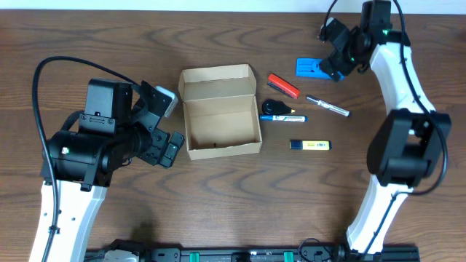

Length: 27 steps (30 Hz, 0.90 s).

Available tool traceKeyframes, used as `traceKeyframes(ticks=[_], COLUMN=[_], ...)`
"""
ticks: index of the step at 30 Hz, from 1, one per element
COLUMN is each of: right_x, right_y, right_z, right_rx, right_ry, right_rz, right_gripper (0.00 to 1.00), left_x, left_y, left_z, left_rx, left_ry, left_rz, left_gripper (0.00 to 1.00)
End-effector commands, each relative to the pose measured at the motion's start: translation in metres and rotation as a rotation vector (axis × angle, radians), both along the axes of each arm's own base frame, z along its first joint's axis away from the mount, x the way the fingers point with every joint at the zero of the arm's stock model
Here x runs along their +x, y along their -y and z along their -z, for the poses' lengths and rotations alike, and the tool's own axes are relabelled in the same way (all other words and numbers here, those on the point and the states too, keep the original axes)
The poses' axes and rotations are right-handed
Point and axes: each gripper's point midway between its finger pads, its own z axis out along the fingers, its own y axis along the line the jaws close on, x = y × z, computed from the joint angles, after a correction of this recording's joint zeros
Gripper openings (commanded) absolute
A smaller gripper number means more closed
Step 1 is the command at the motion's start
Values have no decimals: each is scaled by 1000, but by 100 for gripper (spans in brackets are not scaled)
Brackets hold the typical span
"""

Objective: Pack container
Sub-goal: 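Reach the right gripper to the blue whiteboard duster and grasp it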

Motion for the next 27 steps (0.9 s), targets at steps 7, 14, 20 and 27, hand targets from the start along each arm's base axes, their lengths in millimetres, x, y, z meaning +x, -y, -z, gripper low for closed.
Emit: traceKeyframes(ticks=[7, 14, 20, 27], right_x=[21, 19, 22, 20], right_y=[0, -1, 0, 1], right_z=[36, 70, 90, 107], right_rx=[-42, -38, -18, -8], right_ry=[-12, -57, -64, -90], right_rz=[-159, -193, -193, -191], right_gripper=[99, 99, 99, 98], left_x=[1, 1, 1, 1], left_y=[0, 0, 0, 0], left_z=[-4, -4, -4, -4], left_rx=[-1, -1, -1, -1], left_ry=[9, 9, 9, 9], left_rz=[10, 10, 10, 10], left_gripper=[95, 95, 95, 95])
